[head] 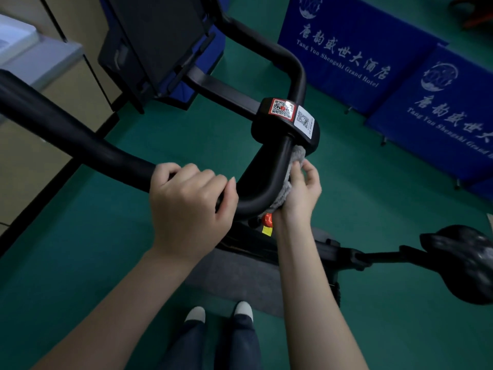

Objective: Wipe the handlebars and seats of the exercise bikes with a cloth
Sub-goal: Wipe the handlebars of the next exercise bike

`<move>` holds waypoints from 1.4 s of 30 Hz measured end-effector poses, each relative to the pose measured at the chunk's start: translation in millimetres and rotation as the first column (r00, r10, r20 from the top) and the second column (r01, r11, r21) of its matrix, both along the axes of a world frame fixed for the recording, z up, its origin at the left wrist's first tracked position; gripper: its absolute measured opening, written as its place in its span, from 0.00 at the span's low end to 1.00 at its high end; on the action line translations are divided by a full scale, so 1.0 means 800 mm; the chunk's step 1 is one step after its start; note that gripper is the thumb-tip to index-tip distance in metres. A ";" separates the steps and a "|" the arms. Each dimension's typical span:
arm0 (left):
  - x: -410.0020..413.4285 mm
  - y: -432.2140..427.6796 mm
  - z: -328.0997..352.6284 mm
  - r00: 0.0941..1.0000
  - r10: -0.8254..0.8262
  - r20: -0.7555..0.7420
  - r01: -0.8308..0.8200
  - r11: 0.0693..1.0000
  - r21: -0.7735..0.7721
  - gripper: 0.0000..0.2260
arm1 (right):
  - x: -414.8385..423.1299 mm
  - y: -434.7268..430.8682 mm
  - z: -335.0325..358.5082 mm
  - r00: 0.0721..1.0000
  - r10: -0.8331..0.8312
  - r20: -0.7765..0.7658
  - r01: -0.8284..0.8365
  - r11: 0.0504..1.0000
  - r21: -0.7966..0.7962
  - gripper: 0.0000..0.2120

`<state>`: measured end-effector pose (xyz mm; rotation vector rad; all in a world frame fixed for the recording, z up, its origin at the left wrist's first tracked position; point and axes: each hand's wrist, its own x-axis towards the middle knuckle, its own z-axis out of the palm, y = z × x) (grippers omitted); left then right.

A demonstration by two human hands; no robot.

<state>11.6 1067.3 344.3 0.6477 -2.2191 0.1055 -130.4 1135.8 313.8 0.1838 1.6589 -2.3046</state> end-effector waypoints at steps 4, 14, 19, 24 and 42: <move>-0.001 0.001 -0.002 0.999 0.031 0.027 -0.031 0.999 -0.012 0.19 | 0.020 0.014 -0.006 0.983 0.157 0.099 -0.136 0.973 -0.187 0.05; 0.001 0.008 0.003 0.994 0.072 0.087 -0.073 0.997 0.002 0.19 | 0.095 0.058 0.001 0.883 0.420 0.211 -0.367 0.897 -0.249 0.03; 0.004 0.009 0.006 0.992 0.079 0.099 -0.081 0.996 0.022 0.20 | 0.102 0.063 0.004 0.800 0.544 0.254 -0.466 0.830 -0.308 0.02; 0.005 0.013 0.008 0.989 0.099 0.108 -0.105 0.993 0.046 0.19 | 0.087 0.062 0.008 0.818 0.504 0.277 -0.410 0.849 -0.333 0.02; -0.030 0.050 -0.009 0.986 0.166 -0.015 -0.166 0.986 0.013 0.19 | 0.067 0.090 0.017 0.923 0.375 0.085 -0.378 0.926 0.016 0.03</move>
